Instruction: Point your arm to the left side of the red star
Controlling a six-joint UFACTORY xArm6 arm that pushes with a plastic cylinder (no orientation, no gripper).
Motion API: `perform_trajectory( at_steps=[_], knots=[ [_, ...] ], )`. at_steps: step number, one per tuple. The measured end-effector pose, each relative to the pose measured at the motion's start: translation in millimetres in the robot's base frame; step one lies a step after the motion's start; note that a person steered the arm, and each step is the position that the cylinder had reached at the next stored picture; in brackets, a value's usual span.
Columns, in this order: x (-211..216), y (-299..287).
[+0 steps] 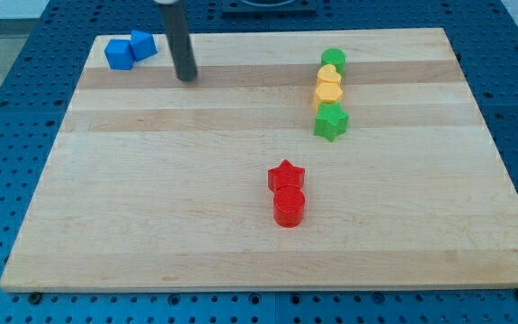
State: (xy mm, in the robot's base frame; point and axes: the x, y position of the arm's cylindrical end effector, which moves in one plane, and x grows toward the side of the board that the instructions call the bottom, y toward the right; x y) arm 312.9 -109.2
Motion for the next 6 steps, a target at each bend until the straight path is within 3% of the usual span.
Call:
perform_trajectory(
  at_steps=[2,4,6],
  knots=[
    [76,45],
    [82,45],
    [132,63]
  ],
)
